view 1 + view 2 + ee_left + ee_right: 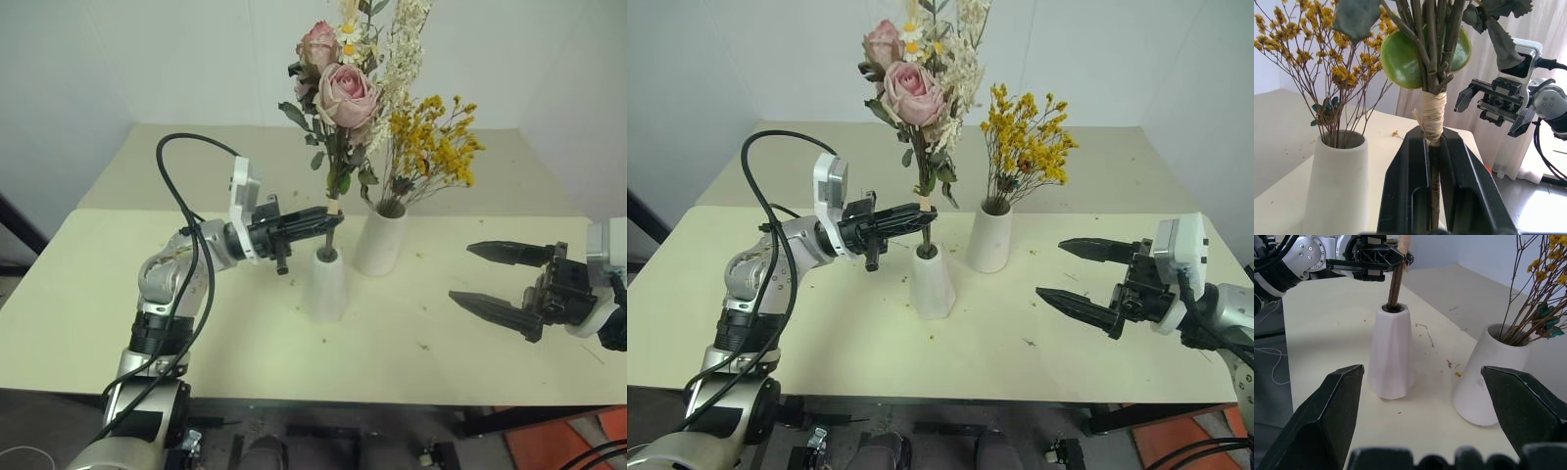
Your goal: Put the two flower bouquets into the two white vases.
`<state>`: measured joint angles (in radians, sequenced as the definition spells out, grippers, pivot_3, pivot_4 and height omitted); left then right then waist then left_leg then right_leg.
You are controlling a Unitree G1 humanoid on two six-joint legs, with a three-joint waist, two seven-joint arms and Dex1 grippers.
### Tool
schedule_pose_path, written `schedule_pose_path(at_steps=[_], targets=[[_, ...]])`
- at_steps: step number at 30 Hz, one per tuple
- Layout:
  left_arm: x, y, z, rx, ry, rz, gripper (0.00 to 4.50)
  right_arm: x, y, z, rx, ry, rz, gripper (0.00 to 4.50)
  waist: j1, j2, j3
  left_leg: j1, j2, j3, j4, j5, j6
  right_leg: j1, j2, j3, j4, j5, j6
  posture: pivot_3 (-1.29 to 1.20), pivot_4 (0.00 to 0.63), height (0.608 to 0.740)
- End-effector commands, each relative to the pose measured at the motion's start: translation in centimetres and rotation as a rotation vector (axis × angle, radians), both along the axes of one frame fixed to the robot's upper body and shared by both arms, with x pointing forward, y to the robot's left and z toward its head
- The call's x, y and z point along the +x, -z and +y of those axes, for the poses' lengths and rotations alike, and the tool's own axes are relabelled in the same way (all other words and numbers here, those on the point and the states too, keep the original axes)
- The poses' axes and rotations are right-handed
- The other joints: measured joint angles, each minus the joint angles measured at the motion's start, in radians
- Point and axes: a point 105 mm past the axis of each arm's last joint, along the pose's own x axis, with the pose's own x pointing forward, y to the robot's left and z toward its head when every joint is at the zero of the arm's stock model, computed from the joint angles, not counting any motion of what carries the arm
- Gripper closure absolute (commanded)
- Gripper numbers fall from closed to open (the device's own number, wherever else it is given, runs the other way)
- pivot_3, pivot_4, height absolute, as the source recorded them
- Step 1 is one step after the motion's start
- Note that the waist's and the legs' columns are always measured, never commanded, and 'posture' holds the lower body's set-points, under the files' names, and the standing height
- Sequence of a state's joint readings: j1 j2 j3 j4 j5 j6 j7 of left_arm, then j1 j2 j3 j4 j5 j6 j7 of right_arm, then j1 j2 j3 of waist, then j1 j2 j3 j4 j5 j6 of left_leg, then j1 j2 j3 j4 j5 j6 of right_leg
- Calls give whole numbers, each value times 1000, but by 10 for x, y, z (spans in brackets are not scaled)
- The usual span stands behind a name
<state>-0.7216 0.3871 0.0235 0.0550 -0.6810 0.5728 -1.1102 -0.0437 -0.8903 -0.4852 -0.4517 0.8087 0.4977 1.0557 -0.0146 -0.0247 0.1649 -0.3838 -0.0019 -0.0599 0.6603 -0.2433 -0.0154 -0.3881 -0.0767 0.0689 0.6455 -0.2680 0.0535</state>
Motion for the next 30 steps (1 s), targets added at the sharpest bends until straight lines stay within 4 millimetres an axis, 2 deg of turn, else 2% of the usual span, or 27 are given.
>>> schedule_pose_path(at_steps=[1,7,9,13,21,22,30], targets=[[-4,-5,1,8,-4,-40,4445,-5,-13,-1,8,5,-69,0,0,0,0,0,0,0,0,0,0,0,0,0,0,0,0,0,150,740],[-5,1,3,22,-13,-29,4445,-5,-12,-1,9,6,-68,0,0,0,0,0,0,0,0,0,0,0,0,0,0,0,0,0,150,740],[-6,1,4,23,-14,-28,3703,-5,-12,-1,9,5,-68,0,0,0,0,0,0,0,0,0,0,0,0,0,0,0,0,0,150,740],[-8,0,5,21,-14,-23,2659,-4,-12,-1,9,4,-68,0,0,0,0,0,0,0,0,0,0,0,0,0,0,0,0,0,150,740],[-14,-3,14,21,-21,-19,184,-3,-11,0,5,1,-70,0,0,0,0,0,0,0,0,0,0,0,0,0,0,0,0,0,150,740],[-14,-3,15,22,-24,-18,66,-4,-11,0,5,1,-70,0,0,0,0,0,0,0,0,0,0,0,0,0,0,0,0,0,150,740],[-28,-4,42,46,-73,11,66,-4,-10,-1,3,-1,-68,0,-2,0,0,1,1,0,0,0,0,0,0,0,0,0,0,0,150,740]])
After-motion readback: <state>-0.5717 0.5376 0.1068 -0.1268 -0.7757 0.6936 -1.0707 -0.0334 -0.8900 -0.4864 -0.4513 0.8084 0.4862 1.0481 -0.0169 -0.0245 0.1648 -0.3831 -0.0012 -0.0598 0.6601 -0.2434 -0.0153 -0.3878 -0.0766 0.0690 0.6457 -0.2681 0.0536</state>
